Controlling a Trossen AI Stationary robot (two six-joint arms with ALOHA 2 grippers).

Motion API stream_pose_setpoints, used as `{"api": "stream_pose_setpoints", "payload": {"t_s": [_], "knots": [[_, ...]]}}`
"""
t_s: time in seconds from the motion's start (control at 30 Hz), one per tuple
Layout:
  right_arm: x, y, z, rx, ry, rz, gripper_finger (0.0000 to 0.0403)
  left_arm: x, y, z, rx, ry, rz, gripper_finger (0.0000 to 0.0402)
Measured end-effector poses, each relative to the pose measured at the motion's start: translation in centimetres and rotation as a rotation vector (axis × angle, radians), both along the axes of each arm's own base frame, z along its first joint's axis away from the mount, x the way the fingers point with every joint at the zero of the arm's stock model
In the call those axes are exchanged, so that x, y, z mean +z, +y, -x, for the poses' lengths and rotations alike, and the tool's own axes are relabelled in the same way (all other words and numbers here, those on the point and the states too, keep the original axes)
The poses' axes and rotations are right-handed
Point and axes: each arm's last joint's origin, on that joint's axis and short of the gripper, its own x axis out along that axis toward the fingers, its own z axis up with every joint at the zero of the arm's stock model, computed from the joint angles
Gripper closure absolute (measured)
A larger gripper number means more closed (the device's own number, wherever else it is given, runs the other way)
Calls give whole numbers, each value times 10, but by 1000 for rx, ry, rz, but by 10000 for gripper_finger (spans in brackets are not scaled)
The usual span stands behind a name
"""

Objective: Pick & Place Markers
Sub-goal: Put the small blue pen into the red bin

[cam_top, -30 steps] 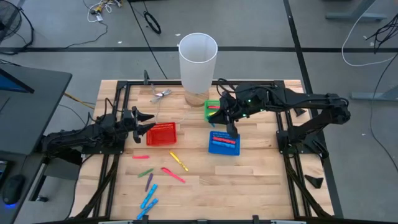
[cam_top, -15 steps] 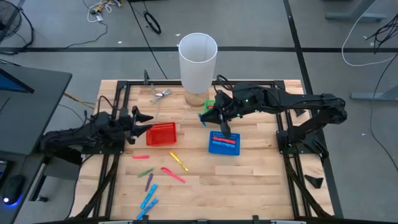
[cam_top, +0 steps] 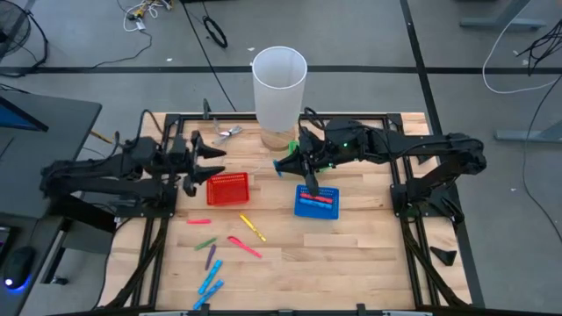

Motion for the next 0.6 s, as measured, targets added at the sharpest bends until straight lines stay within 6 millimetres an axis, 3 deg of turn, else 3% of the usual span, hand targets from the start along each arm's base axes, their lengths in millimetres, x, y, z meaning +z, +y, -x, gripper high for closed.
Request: {"api": "stream_pose_setpoints", "payload": {"t_s": [0.27,0.6], "knots": [[-2,11,-4,40,-15,32,390,39,-7,-55,-72,47,1,170],[-4,12,-4,43,2,42,390,59,-19,-114,-123,99,-1,170]]}}
